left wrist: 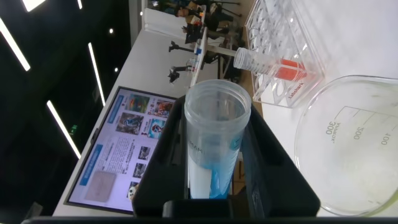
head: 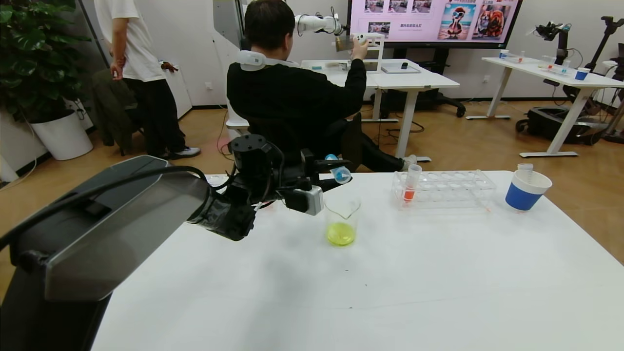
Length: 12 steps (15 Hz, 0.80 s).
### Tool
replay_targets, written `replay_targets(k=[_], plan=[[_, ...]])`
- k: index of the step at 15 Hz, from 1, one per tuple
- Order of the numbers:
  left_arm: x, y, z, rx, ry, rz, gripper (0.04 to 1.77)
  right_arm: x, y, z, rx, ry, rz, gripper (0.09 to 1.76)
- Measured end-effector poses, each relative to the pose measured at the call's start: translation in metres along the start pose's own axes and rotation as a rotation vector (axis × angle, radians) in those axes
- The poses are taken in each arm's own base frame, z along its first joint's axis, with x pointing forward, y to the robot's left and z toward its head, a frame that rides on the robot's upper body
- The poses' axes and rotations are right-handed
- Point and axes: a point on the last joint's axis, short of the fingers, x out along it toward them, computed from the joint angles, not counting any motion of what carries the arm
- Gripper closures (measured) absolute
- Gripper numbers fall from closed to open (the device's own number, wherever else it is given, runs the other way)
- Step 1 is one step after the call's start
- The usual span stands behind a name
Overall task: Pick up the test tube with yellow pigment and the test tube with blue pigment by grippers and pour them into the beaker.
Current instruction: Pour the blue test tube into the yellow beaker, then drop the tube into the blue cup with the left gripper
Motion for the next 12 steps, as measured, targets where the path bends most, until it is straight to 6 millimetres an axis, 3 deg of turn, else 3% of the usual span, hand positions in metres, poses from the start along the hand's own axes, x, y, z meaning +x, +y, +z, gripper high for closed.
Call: replay_targets(k=[12], plan=[[0.001, -0.014, -0.014, 0.186, 0.024, -0.012, 1.29, 0.000, 0.000, 0.000, 0.000, 0.000, 0.000, 0.11]])
